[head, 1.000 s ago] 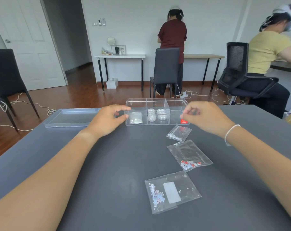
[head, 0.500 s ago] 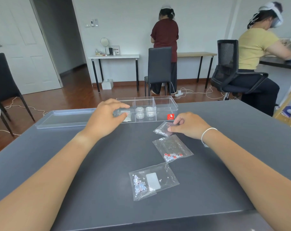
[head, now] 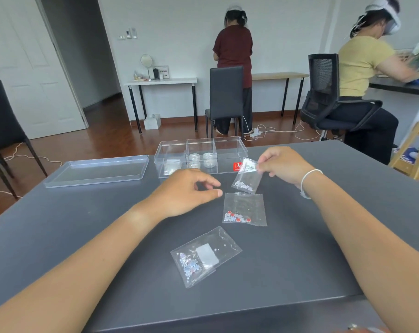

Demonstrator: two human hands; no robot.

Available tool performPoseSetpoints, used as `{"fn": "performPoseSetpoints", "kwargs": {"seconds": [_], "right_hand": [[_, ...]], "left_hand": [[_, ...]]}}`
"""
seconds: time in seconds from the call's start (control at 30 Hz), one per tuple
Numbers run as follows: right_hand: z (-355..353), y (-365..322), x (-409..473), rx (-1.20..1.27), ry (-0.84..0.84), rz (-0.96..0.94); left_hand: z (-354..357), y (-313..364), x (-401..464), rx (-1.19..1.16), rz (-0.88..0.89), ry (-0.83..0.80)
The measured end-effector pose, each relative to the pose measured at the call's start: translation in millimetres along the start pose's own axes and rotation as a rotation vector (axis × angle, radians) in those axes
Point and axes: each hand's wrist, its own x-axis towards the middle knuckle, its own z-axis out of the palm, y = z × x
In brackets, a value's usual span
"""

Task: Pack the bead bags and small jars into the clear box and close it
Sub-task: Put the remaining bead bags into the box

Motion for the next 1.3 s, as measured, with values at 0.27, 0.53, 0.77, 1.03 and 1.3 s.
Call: {"fn": "performPoseSetpoints", "kwargs": {"seconds": [0.27, 0.53, 0.77, 1.03, 1.3], "right_hand": [[-10, 3, 3, 0.076, 0.112, -0.002], [-10, 4, 6, 0.115, 0.214, -0.031], [-9, 3, 5, 0.117, 0.233, -0.080], [-9, 0, 4, 0.163, 0.268, -0.106], [-12, 3, 7, 0.232, 0.377, -0.090]], "left_hand": [[17, 13, 5, 0.137, 0.014, -0.180], [20, 13, 12, 0.182, 0.016, -0.210], [22, 10, 11, 0.083, 0.047, -0.145], [19, 9, 13, -0.071, 0.002, -0.057], [-16, 15, 31, -0.328, -0.041, 0.129]]}}
